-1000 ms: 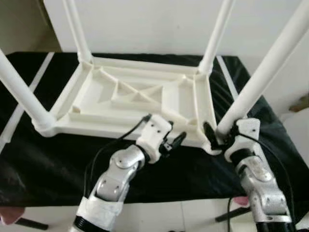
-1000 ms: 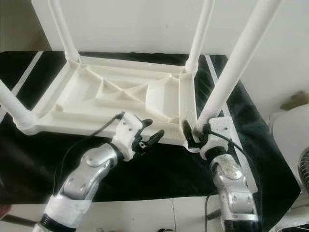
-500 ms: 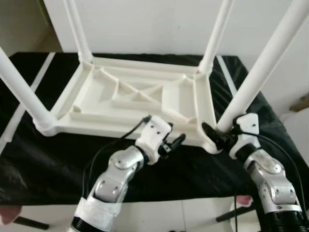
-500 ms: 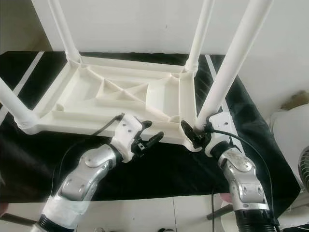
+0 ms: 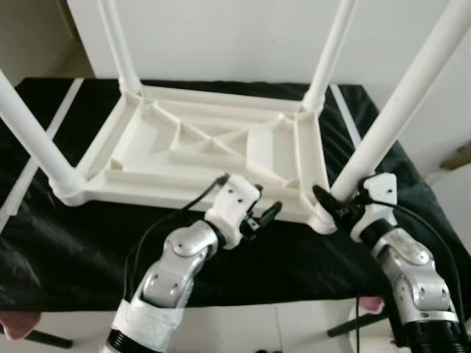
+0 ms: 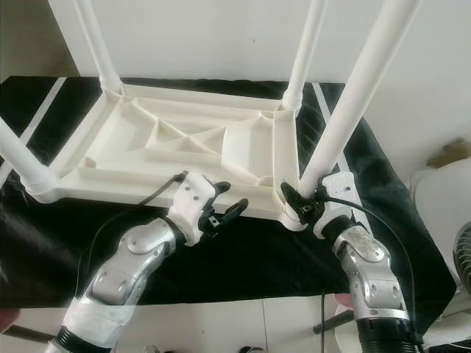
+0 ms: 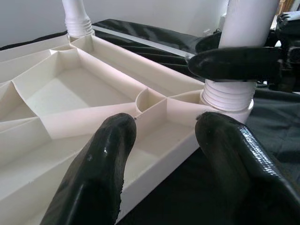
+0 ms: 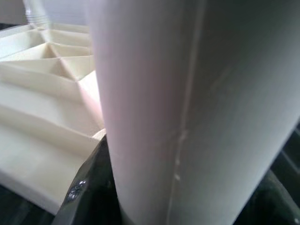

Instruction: Building children table

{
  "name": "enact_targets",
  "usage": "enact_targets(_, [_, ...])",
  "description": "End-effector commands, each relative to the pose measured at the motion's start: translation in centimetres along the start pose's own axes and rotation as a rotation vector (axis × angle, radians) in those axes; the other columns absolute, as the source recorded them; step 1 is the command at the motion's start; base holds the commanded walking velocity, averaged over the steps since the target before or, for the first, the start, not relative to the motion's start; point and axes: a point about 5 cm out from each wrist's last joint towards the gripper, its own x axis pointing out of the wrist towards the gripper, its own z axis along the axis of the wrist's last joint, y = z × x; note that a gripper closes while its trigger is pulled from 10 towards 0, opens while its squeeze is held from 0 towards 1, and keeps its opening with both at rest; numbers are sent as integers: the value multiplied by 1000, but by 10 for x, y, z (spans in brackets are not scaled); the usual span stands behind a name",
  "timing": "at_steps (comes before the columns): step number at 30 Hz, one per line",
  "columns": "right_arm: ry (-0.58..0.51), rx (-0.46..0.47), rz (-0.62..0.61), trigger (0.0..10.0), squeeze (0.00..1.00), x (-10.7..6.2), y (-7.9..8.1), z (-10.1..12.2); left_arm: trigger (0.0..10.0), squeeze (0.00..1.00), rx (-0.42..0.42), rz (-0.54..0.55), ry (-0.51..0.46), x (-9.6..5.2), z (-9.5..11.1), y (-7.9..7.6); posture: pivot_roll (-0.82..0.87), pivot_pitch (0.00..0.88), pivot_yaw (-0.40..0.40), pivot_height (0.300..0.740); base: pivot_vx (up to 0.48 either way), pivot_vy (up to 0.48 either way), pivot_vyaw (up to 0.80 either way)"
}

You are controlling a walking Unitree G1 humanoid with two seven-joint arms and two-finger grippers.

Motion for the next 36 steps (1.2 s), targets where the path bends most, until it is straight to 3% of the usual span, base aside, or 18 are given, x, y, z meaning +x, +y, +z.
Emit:
enact_targets(1, [34,34,-69,10000,0,0,3,-6,10000,0,-12,2,9,-1,-2,-1,-82,133,-36,740,0,0,0])
enact_targets(4, [45,44,-172,10000,0,1,5,-6,10000,0,-12,-1,7,0,-2,-2,-82,130,-39,740,0,0,0])
enact_targets(6, [45,44,-172,10000,0,1,5,-6,10000,0,-12,-1,7,0,-2,-2,-82,130,-39,740,0,0,0])
enact_targets(7, [49,63,-314,10000,0,-1,6,-9,10000,0,-13,-7,6,1,-2,-3,-83,123,-41,740,0,0,0])
enact_targets(8, [49,63,-314,10000,0,-1,6,-9,10000,0,-13,-7,6,1,-2,-3,-83,123,-41,740,0,0,0])
enact_targets(10, [42,100,-463,10000,0,-6,13,-13,10000,0,-12,-12,5,1,-2,-3,-80,119,-46,740,0,0,0])
enact_targets(13, [41,110,-506,10000,0,-7,16,-14,10000,0,-12,-13,5,1,-2,-4,-79,118,-46,740,0,0,0])
enact_targets(14, [41,119,-580,10000,0,-9,21,-16,10000,0,-12,-14,5,1,-2,-4,-77,118,-48,740,0,0,0])
enact_targets(17, [48,129,-650,10000,0,-11,26,-17,10000,0,-12,-14,5,1,-2,-4,-74,117,-49,740,0,0,0])
enact_targets(18, [49,156,-709,10000,0,-11,36,-17,10000,0,-15,-14,4,2,-2,-5,-72,118,-50,740,0,0,0])
enact_targets(31, [48,149,-703,10000,0,-12,43,-14,10000,0,-22,-20,7,1,-2,-8,-73,127,-50,740,0,0,0])
enact_targets(33, [42,158,-708,10000,361,-13,43,-14,10000,0,-22,-16,8,0,-2,-8,-73,127,-50,740,0,0,0])
enact_targets(35, [42,158,-708,10000,361,-13,43,-14,10000,0,-22,-16,8,0,-2,-8,-73,127,-50,740,0,0,0])
enact_targets(36, [41,163,-710,10000,1000,-13,44,-14,10000,0,-22,-15,8,0,-2,-8,-72,129,-49,740,0,0,0])
